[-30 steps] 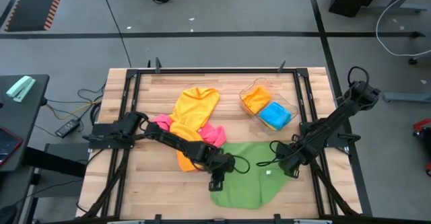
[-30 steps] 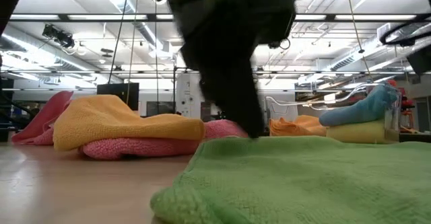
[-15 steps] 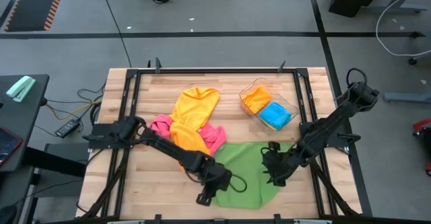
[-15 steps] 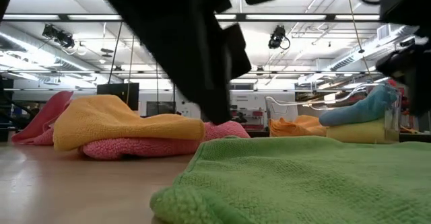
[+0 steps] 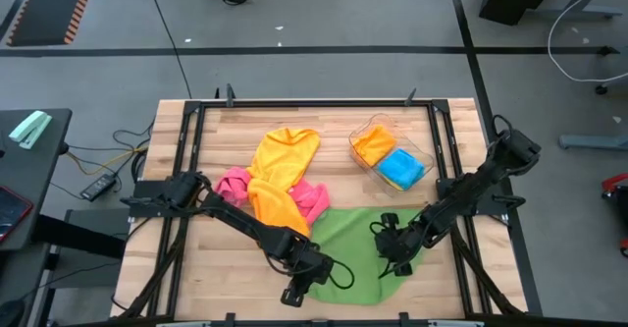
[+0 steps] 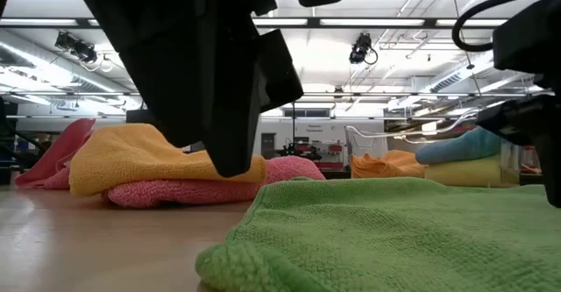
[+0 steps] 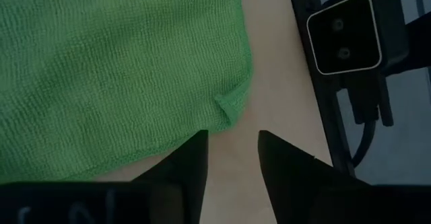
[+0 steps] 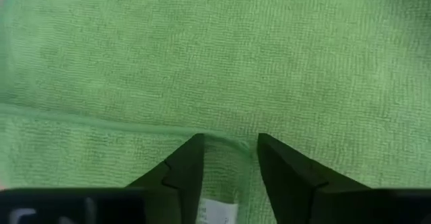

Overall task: Fold microfiber towels
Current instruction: Fold the green towel

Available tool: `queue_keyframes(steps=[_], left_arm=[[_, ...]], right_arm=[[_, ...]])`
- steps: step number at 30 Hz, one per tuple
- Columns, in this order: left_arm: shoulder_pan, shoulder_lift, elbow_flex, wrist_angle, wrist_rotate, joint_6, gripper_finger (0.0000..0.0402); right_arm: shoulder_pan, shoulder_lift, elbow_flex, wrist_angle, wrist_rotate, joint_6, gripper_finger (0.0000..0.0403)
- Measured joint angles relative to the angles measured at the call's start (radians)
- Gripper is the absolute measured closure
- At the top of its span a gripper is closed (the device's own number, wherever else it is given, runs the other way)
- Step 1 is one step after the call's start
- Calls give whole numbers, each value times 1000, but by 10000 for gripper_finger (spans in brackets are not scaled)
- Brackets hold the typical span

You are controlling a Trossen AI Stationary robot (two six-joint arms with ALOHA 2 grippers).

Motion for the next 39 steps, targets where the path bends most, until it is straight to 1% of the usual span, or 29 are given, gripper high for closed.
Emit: queue_keyframes(steps=[5,9,12,19,24,31,35,37,39], left_arm=[[0,0,0,-3,0,-4,271],[0,0,0,-4,0,-5,269],[0,0,0,-4,0,-4,268],[5,0,0,-4,0,-5,276],[9,0,0,-3,0,-5,277],[12,0,1,17,-10,-13,273],[12,0,1,20,-26,-37,278],[9,0,1,20,-26,-38,279],[-1,0,1,21,-26,-12,278]], right_arm=[[0,2,0,5,0,0,300],[0,2,0,2,-14,4,341],[1,-9,0,-2,-24,18,358],[8,-86,3,-34,-31,22,361],[43,-150,46,-35,-35,-17,361],[78,-122,81,-24,-34,-41,361],[74,-113,81,-146,26,71,358],[68,-113,81,-146,26,90,352],[69,-113,81,-105,-7,90,341]])
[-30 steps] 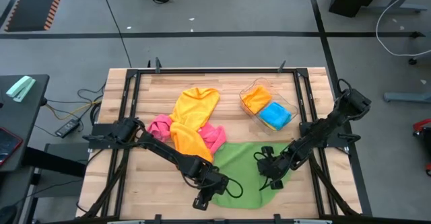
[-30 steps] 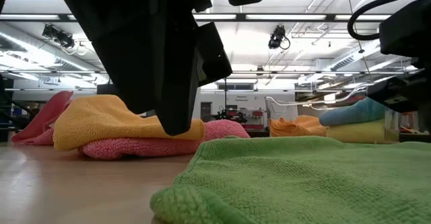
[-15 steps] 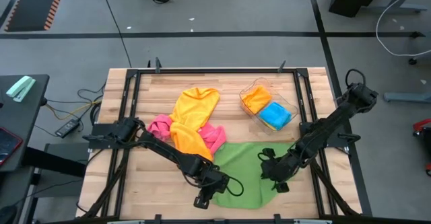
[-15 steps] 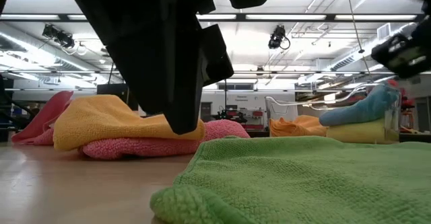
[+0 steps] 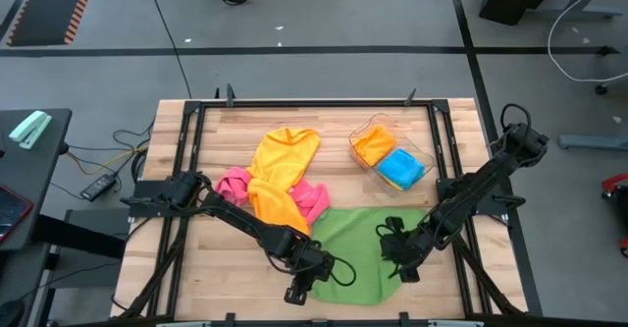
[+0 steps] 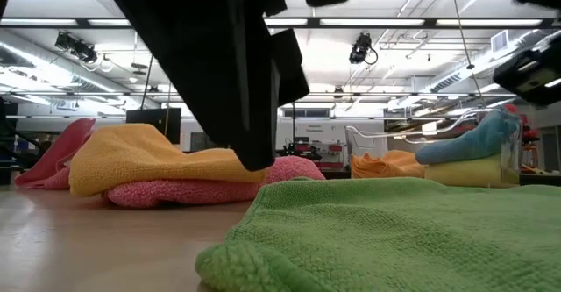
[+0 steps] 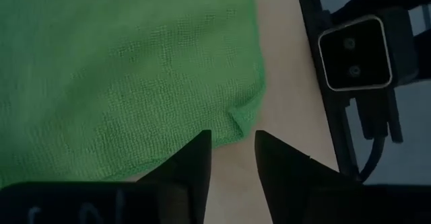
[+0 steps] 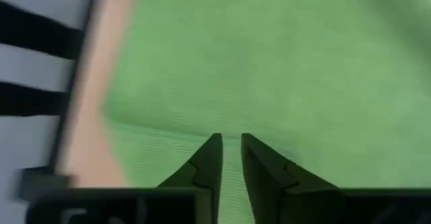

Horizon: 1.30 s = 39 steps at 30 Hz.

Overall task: Fold microfiber towels
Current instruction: Fold the green towel

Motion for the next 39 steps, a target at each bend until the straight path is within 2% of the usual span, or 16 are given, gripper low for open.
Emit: queue_keyframes(steps=[3,5,9,14,22,26,33,36,39], left_arm=[[-23,0,0,32,-29,39,263],[-39,1,0,59,-69,43,247],[-58,21,1,107,-71,69,220],[-60,63,-1,101,-76,85,216],[-60,79,1,99,-81,91,260],[-63,79,1,94,-83,88,294],[-66,80,0,80,-86,82,366],[-66,80,0,77,-87,74,391],[-64,80,0,75,-90,60,383]], right_arm=[[17,0,0,44,-11,-4,317],[24,0,0,18,19,13,301],[7,0,-2,-55,83,76,272],[-22,0,-25,-41,86,68,251],[-25,25,-90,107,81,-20,259],[-30,68,-112,175,77,-48,271],[-25,136,-115,195,48,-50,290],[-24,137,-114,198,49,-55,314],[-24,130,-115,194,42,-66,353]])
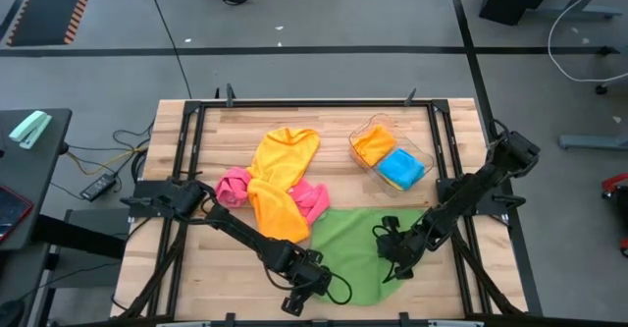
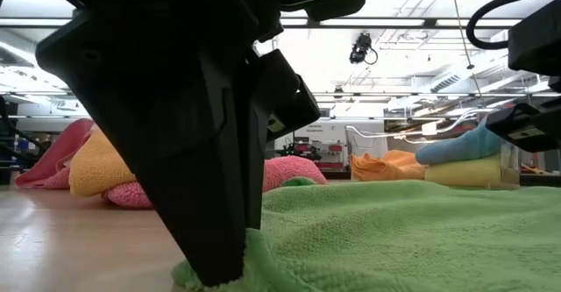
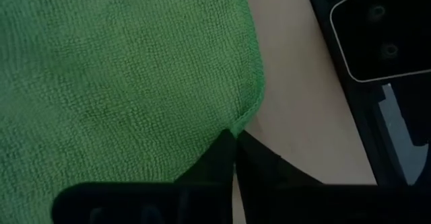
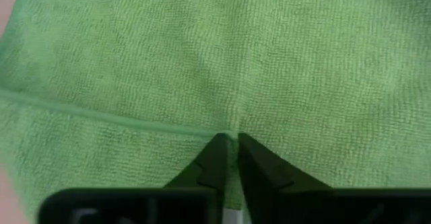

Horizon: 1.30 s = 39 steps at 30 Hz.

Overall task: Fold microfiber towels
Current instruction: Fold the green towel

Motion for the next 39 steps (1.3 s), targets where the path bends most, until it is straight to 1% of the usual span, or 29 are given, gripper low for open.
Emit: queue_keyframes(steps=[2,4,7,9,15,17,20,22,25,29,31,35,39], left_arm=[[0,0,0,-2,-3,0,376],[0,0,0,-3,-5,-1,378],[3,0,0,-4,-5,-29,392],[6,0,0,-5,-3,-56,393],[6,1,0,-6,8,-71,371],[6,1,0,-6,8,-73,373],[6,1,0,-6,9,-77,386],[6,1,-1,-5,9,-78,393],[6,1,-1,-5,9,-78,392],[6,1,-1,-5,9,-78,371],[6,1,-1,-5,9,-78,367],[6,1,-1,-5,9,-78,379],[6,1,-1,-6,9,-78,391]], right_arm=[[0,-3,-1,-1,-6,-1,375],[0,-6,1,-6,-22,3,391],[1,-15,15,-22,-47,20,396],[1,-24,25,-39,-51,29,396],[3,-53,33,-92,-59,61,386],[5,-54,33,-94,-61,67,386],[9,-54,33,-95,-50,64,383],[9,-54,25,-94,-39,64,374],[9,-54,12,-96,-42,67,356],[10,-54,11,-96,-61,71,331],[10,-54,16,-99,-62,78,324],[10,-54,37,-114,-64,81,318],[10,-54,39,-138,-92,77,318]])
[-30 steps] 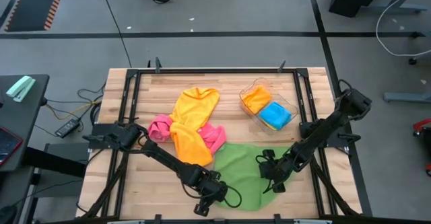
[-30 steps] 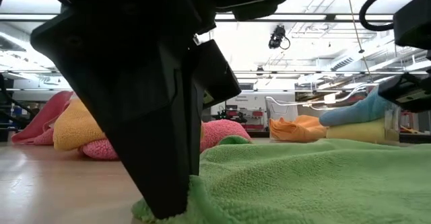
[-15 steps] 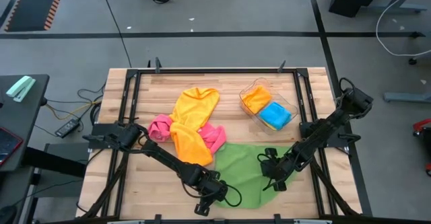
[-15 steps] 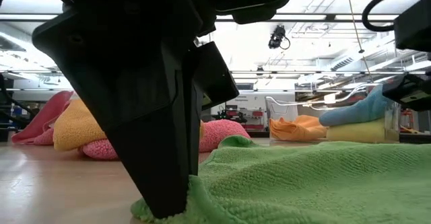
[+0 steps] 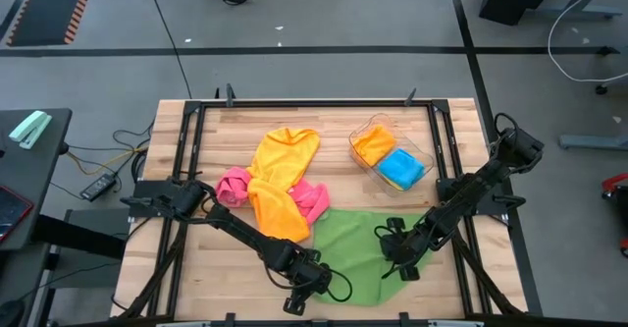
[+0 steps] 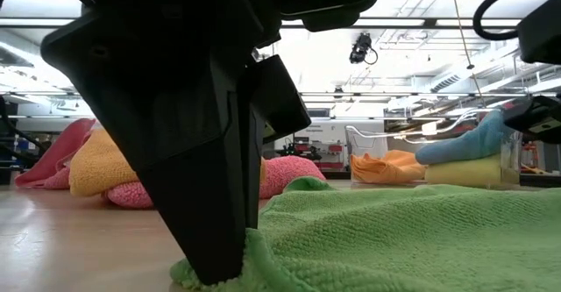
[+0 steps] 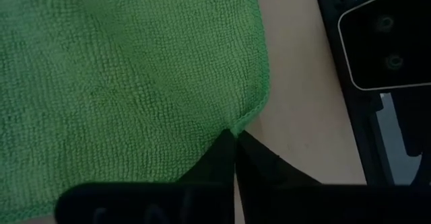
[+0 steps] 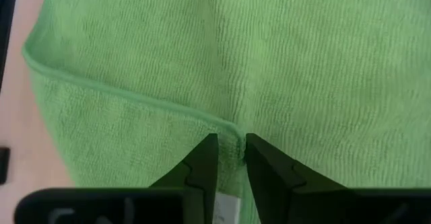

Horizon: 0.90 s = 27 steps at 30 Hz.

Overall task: Fold microfiber towels
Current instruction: Fold the green towel

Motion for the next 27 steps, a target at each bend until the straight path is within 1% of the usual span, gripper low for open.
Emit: queue_keyframes(steps=[2,8,14,18,22,25,27], left_arm=[[0,0,0,0,0,0,391],[0,0,0,0,0,0,369],[0,0,0,0,0,0,388],[0,0,0,0,0,0,389],[0,0,0,0,0,0,372],[0,0,0,0,0,-1,370],[0,0,0,0,0,-5,377]], right_arm=[[0,0,0,-7,-13,3,318],[8,0,9,-22,-41,10,318],[39,0,25,-86,-59,26,321],[50,0,26,-87,-52,39,355],[50,-1,26,-116,-27,84,392],[50,-1,26,-146,-14,126,398],[51,0,37,-179,-11,142,399]])
